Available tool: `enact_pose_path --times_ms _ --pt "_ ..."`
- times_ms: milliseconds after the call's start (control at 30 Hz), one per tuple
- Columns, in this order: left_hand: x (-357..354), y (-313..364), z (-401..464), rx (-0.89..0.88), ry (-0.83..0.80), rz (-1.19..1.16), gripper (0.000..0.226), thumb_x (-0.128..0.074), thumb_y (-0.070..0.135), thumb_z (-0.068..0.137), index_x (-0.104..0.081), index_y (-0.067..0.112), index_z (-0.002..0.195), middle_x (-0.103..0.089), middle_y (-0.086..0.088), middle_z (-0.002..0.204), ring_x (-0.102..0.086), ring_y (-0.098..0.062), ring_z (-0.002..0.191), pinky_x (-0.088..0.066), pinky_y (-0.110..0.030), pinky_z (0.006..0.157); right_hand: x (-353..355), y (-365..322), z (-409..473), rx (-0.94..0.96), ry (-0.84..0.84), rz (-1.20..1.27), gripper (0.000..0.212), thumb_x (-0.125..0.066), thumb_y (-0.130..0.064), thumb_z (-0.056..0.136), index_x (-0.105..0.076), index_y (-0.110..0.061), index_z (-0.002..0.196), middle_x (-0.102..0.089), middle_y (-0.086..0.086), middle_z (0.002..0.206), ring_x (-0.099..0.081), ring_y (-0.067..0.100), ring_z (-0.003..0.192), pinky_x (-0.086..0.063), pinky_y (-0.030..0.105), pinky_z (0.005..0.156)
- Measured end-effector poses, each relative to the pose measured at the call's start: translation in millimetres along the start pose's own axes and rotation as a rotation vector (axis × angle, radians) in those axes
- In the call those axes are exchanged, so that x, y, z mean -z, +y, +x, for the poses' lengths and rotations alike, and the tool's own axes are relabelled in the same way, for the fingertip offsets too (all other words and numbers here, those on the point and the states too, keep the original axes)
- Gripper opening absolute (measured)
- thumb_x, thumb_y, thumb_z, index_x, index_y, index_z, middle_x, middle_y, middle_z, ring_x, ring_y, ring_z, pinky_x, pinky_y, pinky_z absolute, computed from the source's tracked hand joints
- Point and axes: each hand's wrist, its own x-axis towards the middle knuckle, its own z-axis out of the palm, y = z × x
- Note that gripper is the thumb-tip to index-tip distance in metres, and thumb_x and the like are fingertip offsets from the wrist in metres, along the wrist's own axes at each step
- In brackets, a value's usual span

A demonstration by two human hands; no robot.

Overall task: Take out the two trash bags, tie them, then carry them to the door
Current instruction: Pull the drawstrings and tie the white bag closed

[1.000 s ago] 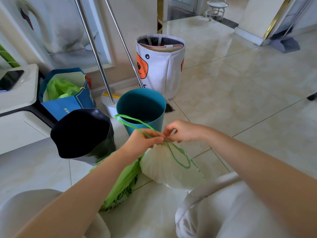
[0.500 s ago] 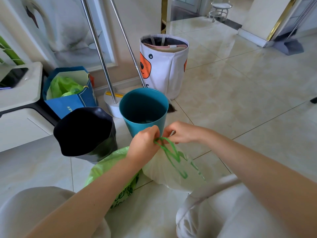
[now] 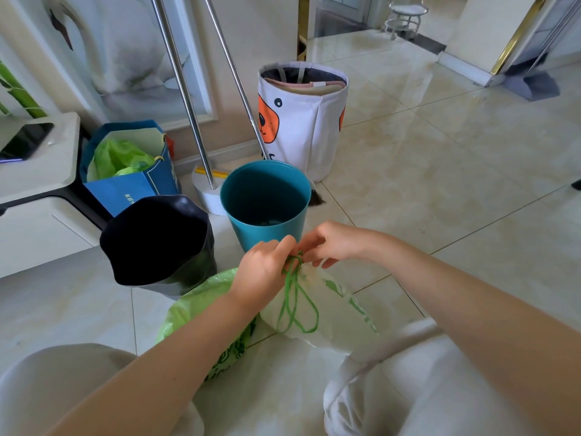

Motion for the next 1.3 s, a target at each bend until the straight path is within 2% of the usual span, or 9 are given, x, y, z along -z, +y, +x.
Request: enact_pose_path --times_ms 167,333,567,700,867,1033,1133,1233,1300 --pt "5.4 -0.3 0.1 0.065 -0.049 -0.152 0.011 -0.063 0.015 0.086 -0.053 0.011 0.087 -0.062 -0.002 0.073 -0.057 -0.021 0.065 -0.049 -0.039 0.057 4.1 -0.7 -0.5 0.003 -0.002 0.011 0.012 -0.066 -0.016 0.085 -0.067 -0.021 0.096 -0.065 -0.008 0.084 -0.06 0.008 0.084 -0.053 0.028 0.085" --pt "4.8 -8.2 -2.2 0.074 -0.077 -0.271 0.018 -0.067 0.014 0.086 -0.049 0.016 0.084 -0.06 0.003 0.072 -0.058 -0.015 0.064 -0.051 -0.034 0.06 -2.3 -4.8 1.8 -0.005 0.065 0.132 0.018 -0.057 -0.015 0.083 -0.066 -0.014 0.099 -0.068 -0.001 0.095 -0.064 0.01 0.09 -0.053 0.032 0.091" --pt "3.5 -6.1 0.7 0.156 -0.114 -0.478 0.006 -0.068 0.012 0.086 -0.062 0.009 0.084 -0.067 0.007 0.075 -0.063 0.003 0.074 -0.045 -0.006 0.068 1.1 -7.4 3.5 0.07 0.245 0.054 0.012 -0.052 -0.017 0.089 -0.06 -0.022 0.083 -0.059 -0.004 0.082 -0.059 0.013 0.084 -0.057 0.031 0.081" --pt "5.6 -5.7 4.7 0.331 -0.116 -0.607 0.004 -0.066 0.015 0.087 -0.068 0.011 0.085 -0.069 0.005 0.076 -0.065 -0.005 0.071 -0.051 -0.016 0.071 13.5 -10.4 -5.3 0.034 0.155 -0.167 0.014 -0.055 -0.026 0.092 -0.065 -0.016 0.094 -0.06 -0.003 0.086 -0.061 0.019 0.085 -0.056 0.03 0.073" --pt "2.3 -1.0 7.8 0.486 -0.108 -0.665 0.009 -0.068 0.014 0.084 -0.069 0.02 0.077 -0.07 0.001 0.071 -0.067 -0.014 0.065 -0.058 -0.028 0.069 30.0 -11.1 -19.8 -0.072 0.062 -0.408 0.029 -0.057 -0.043 0.09 -0.071 -0.023 0.074 -0.049 -0.006 0.063 -0.048 0.017 0.065 -0.047 0.028 0.067" --pt "-2.1 2.3 8.1 0.531 -0.166 -0.696 0.007 -0.065 0.014 0.087 -0.07 0.015 0.082 -0.068 0.001 0.07 -0.06 -0.004 0.056 -0.053 -0.018 0.061 38.7 -6.0 -24.3 -0.07 0.122 -0.547 0.025 -0.066 -0.029 0.086 -0.071 -0.014 0.105 -0.059 -0.001 0.083 -0.049 0.011 0.064 -0.039 0.023 0.056" --pt "-2.3 0.8 6.9 0.555 -0.167 -0.699 0.006 -0.065 0.015 0.087 -0.069 0.014 0.084 -0.068 -0.002 0.072 -0.061 -0.005 0.057 -0.054 -0.018 0.061 43.2 -1.1 -24.1 -0.028 0.242 -0.47 0.025 -0.062 -0.022 0.089 -0.068 -0.018 0.113 -0.062 0.001 0.098 -0.062 0.016 0.084 -0.049 0.023 0.075" --pt "-3.6 -1.4 7.0 0.588 -0.171 -0.728 0.009 -0.063 0.018 0.089 -0.068 0.016 0.082 -0.068 -0.003 0.072 -0.062 -0.009 0.058 -0.055 -0.022 0.063 47.9 -0.5 -25.0 0.017 0.245 -0.181 0.018 -0.055 -0.019 0.093 -0.072 -0.015 0.096 -0.068 0.0 0.082 -0.063 0.007 0.073 -0.051 0.015 0.071" --pt "-3.6 -0.3 6.7 0.606 -0.171 -0.763 0.012 -0.062 0.02 0.09 -0.068 0.015 0.081 -0.069 -0.005 0.071 -0.063 -0.012 0.06 -0.057 -0.026 0.064 47.6 -1.6 -25.7 0.002 0.154 0.087 0.021 -0.051 -0.018 0.097 -0.069 -0.011 0.09 -0.067 -0.001 0.069 -0.068 0.011 0.075 -0.057 0.028 0.082"
